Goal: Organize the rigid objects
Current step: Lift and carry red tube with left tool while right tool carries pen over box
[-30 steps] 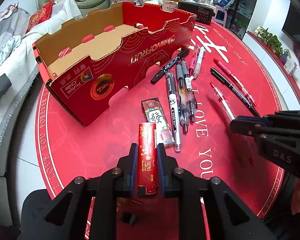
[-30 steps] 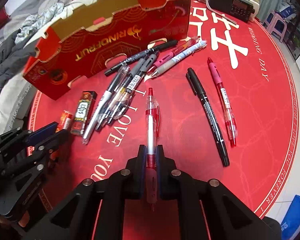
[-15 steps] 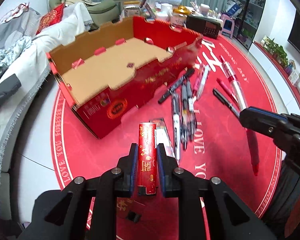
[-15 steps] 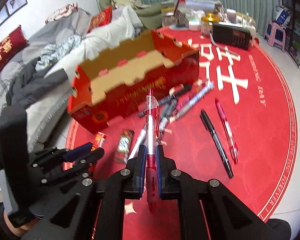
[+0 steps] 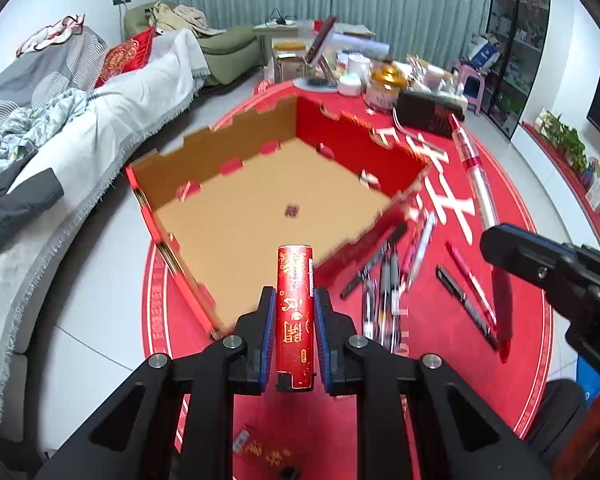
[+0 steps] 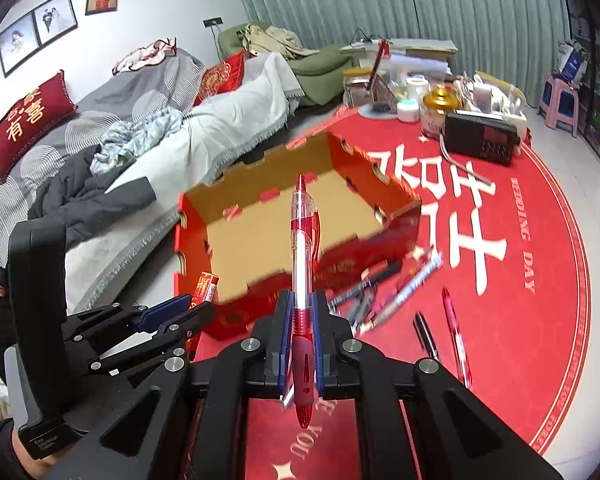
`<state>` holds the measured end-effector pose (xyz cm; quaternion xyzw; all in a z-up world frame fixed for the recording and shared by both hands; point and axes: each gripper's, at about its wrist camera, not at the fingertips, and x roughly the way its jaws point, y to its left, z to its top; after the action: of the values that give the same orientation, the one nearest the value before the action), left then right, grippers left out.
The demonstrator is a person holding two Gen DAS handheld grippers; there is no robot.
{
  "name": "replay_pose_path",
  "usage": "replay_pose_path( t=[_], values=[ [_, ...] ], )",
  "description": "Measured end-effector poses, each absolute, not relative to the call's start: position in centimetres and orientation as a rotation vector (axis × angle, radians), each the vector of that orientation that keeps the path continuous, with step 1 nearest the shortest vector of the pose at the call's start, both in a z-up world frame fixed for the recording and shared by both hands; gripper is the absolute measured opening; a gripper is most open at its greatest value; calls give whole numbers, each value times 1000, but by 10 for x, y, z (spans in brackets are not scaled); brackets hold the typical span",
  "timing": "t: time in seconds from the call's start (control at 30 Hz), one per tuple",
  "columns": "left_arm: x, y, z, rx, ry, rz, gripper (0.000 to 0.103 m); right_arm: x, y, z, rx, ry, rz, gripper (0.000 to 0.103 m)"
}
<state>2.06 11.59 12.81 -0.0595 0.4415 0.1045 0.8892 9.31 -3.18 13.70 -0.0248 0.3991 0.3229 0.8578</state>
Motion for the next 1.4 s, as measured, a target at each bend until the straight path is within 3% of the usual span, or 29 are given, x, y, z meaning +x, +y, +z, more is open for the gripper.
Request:
replay_pose_path(
  t=[0.53, 1.4],
  values=[
    [56, 157, 144, -192, 902, 280, 19, 131, 11, 142, -41, 830, 734, 11],
    [132, 193, 72, -286, 1077, 324, 19, 215, 66, 88, -105, 941, 720, 11]
  ],
)
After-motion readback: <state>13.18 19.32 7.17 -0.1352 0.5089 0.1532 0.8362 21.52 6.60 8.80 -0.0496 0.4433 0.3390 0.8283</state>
